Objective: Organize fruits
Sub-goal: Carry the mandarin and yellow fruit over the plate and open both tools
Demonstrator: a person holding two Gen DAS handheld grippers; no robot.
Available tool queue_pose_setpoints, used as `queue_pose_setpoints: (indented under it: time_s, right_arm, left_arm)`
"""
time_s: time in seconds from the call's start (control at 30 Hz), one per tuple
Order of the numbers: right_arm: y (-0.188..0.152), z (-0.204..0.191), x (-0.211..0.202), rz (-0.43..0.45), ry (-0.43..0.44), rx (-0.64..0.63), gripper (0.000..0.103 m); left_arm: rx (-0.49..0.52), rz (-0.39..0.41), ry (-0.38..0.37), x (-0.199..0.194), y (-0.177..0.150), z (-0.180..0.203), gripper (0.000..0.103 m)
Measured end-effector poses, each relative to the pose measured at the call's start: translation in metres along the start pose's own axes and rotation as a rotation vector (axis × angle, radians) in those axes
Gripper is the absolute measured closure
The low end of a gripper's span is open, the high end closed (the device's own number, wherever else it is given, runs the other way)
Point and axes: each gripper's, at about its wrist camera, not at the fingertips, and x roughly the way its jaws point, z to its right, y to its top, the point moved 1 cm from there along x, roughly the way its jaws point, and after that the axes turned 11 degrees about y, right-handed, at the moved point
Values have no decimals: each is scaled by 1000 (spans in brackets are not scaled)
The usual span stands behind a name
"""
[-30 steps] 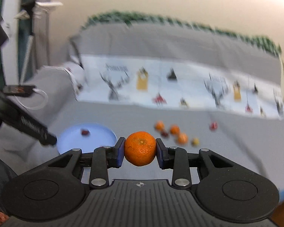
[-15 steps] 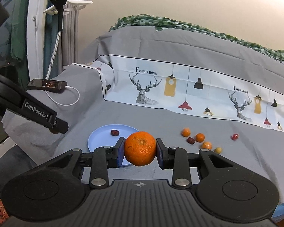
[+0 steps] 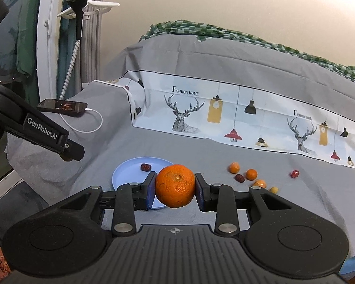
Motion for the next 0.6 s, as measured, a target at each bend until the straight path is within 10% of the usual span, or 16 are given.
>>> queue_pose_setpoints:
  time_s: [0.6]
  right_arm:
    - [11, -4, 46, -62, 62, -24, 68]
  left_arm:
    - [35, -70, 37, 50, 25, -6, 76]
